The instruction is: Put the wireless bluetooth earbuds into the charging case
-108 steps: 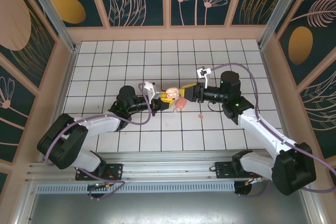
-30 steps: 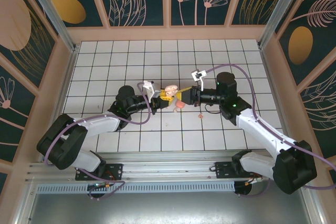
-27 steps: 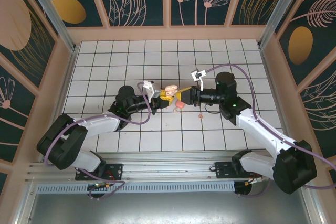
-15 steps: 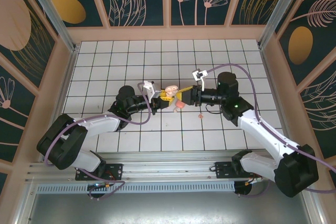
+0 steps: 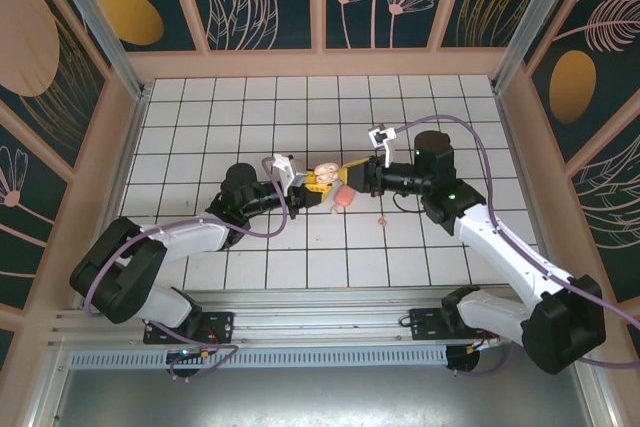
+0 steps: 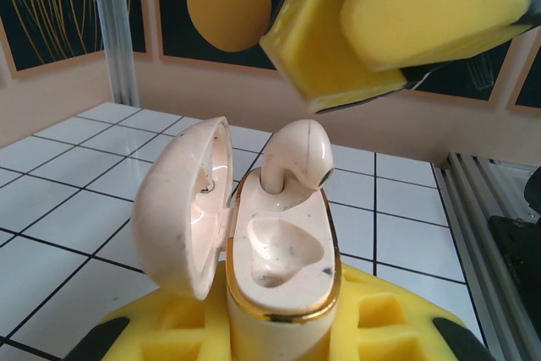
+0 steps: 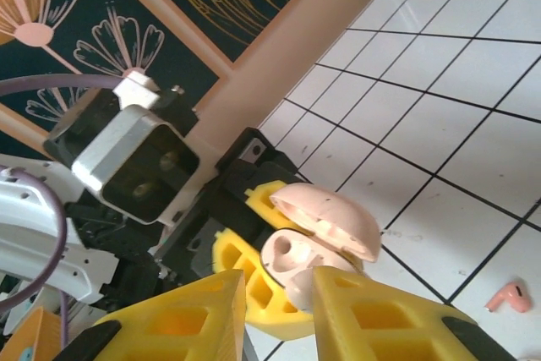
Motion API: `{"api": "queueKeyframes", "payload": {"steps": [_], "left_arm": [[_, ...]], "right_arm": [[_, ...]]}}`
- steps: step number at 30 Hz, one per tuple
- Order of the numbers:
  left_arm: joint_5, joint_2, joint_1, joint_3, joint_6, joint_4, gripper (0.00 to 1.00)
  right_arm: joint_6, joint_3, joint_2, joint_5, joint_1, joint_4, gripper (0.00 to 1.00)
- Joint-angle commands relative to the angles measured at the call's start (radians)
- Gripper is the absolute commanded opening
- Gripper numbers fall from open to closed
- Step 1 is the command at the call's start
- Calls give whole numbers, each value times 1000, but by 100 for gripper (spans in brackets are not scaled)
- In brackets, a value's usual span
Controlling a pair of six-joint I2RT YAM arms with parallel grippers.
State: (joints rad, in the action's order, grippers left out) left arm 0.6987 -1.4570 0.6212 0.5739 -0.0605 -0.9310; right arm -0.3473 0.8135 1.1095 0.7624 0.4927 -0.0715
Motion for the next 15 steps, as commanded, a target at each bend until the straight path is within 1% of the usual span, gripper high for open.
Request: {"api": "queueKeyframes", "payload": {"steps": [1, 10, 15], "left_arm": [[19, 29, 4, 2, 15, -11, 18], [19, 30, 4, 4, 17, -9, 18], [21, 43, 4, 16, 36, 22, 18]], "right_arm": [[34, 35, 16, -25, 9, 24, 26], [46, 34, 24, -45, 35, 40, 25], [50, 43, 34, -67, 45, 41, 25]]}}
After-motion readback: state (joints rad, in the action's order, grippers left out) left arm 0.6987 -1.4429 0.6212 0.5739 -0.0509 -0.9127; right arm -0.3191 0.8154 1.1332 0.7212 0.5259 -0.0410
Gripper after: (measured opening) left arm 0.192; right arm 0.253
